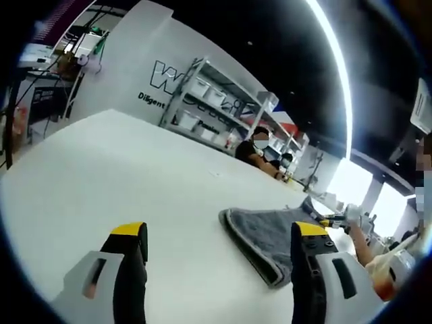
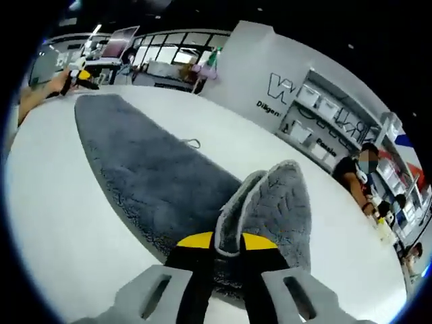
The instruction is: Fold the towel on the table until its edges align and the towel forms a compact rectangular stack.
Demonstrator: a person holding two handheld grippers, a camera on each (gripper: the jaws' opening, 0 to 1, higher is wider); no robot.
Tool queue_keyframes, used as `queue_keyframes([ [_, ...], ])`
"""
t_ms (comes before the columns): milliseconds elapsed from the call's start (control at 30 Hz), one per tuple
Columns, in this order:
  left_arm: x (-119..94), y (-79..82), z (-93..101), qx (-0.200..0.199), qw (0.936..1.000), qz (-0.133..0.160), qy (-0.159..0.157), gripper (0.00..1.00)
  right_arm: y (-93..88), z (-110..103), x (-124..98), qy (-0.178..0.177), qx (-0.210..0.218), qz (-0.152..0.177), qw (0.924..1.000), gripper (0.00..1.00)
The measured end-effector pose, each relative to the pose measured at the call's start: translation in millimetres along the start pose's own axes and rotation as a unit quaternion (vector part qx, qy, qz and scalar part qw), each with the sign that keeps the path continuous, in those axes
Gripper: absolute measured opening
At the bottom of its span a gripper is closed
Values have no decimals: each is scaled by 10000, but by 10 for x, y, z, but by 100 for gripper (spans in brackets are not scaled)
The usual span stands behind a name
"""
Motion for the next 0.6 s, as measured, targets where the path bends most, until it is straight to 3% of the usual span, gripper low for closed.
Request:
queue_keyframes([
  [33, 1, -9, 13, -9, 10000, -3, -6, 85, 12, -8, -1, 22, 258, 116, 9996, 8],
  [233, 10, -25, 4, -14, 10000, -78, -2, 85, 79, -111, -17, 158, 216, 161, 9995, 7],
  [400, 7, -65, 50, -7, 9999, -114, -1, 85, 198, -223, -17, 426, 376, 417, 9975, 7],
  [600, 12, -79, 57, -10, 9999, -154, -3, 85, 389, -365, -23, 642, 240, 585, 9959, 7],
])
Point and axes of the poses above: the point that each gripper's makers call its tool centre point, and the gripper's own axes: x roughly forward along the fingers, z roughly to its right, y roughly out of its top, the point moved 7 cm from there along -x, roughly backward along the fingers, and after that the axes turned 2 degrees about y, right-handed, at the moved point
